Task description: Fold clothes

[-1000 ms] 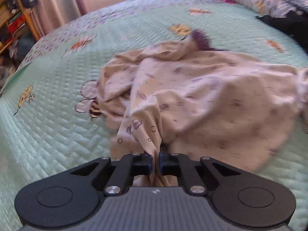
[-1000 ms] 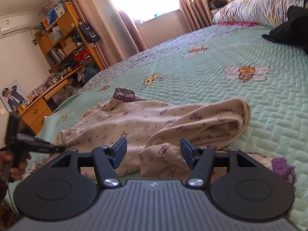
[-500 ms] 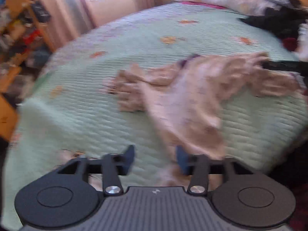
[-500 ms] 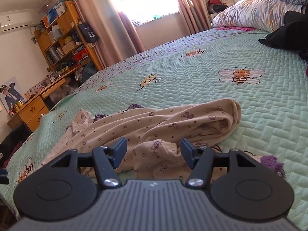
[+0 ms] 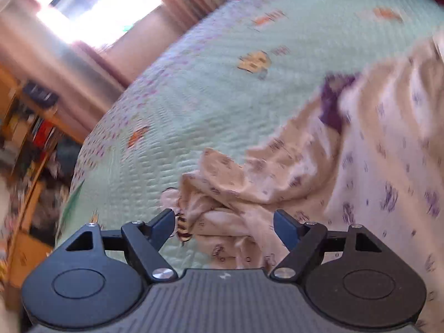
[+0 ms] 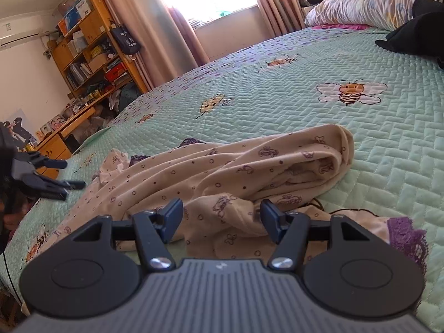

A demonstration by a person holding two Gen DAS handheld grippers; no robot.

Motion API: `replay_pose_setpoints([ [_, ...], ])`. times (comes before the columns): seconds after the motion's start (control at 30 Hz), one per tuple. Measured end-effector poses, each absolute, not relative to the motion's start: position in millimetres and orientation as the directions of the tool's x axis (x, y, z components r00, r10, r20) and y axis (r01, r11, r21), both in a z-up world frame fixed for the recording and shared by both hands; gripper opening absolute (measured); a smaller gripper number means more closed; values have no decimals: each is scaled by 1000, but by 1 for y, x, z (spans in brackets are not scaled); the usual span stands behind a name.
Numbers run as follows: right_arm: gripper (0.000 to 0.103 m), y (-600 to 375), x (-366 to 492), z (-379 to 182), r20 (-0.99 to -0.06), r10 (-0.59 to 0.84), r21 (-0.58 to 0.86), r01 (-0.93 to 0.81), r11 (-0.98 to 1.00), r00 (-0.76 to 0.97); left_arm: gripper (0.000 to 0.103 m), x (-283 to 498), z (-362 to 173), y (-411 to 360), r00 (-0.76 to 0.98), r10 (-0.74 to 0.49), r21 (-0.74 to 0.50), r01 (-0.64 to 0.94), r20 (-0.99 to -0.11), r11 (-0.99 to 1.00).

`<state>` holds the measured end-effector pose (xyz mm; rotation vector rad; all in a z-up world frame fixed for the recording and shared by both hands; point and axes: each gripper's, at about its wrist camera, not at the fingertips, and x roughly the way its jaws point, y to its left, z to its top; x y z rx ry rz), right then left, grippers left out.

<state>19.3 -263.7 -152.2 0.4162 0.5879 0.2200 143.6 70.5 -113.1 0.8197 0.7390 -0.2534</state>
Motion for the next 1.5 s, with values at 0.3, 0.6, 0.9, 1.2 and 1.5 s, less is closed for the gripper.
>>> replay_pose_setpoints([
  [0.3,64,-280,19,-169,-490,310,492,-35,870,815,75,173,-155,49,705,-18,598,615,-709,515],
  [0.6,66,-288,15,-170,-464,301,508,-29,861,833,6,208,-139,46,666,-139,399,586,-733,706],
  [0.9,66,-294,6,-157,-466,221,452,16,892,857,6,189,-23,160,873,278,442,-81,-400,893],
  [1.2,71,-256,46,-143,-485,316,427,-95,899,815,32,122,-54,290,716,266,192,-184,-646,964],
  [1.5,73,-170,140,-158,-610,319,182,-264,947,725,38,55,-73,307,759,102,-15,-146,-643,989],
])
